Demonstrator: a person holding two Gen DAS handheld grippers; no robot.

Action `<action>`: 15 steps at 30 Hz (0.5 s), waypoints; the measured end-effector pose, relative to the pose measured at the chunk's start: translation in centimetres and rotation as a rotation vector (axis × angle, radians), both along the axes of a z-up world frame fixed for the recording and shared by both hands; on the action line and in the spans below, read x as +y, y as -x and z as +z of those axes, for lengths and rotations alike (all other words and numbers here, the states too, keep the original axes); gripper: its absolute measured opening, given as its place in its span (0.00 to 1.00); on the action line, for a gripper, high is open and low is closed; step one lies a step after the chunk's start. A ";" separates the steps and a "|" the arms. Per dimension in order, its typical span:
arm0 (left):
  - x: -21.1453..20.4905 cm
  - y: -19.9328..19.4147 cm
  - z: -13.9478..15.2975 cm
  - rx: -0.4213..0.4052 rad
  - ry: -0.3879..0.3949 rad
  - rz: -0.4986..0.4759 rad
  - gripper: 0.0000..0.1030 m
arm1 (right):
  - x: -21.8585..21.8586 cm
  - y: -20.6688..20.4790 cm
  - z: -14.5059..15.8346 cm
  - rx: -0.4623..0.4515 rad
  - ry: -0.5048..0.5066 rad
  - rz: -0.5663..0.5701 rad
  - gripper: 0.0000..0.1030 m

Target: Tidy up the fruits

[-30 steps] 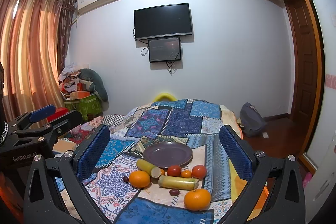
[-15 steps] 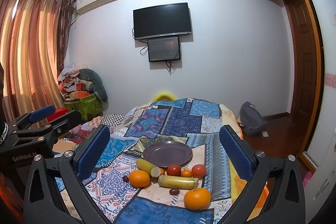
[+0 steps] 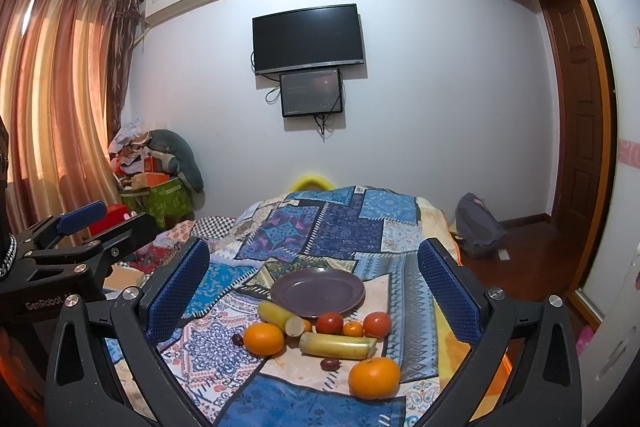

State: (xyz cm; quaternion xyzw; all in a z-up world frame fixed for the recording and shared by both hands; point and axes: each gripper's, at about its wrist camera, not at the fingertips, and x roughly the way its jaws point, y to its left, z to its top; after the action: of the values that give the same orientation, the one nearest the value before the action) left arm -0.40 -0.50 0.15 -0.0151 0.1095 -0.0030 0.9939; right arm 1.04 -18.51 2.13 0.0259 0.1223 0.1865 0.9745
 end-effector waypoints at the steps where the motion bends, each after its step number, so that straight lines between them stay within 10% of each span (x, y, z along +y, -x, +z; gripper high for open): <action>1: 0.0 0.0 0.0 0.001 0.000 0.000 1.00 | 0.0 0.0 0.0 0.000 0.000 0.000 1.00; 15: -0.1 -0.1 0.1 -0.003 -0.001 -0.007 1.00 | -0.1 -0.2 0.2 0.004 0.005 -0.002 1.00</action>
State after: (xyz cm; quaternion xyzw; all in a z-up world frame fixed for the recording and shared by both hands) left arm -0.27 -0.57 0.21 -0.0143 0.1079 -0.0065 0.9940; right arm 1.25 -18.65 2.30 0.0239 0.1246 0.1850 0.9745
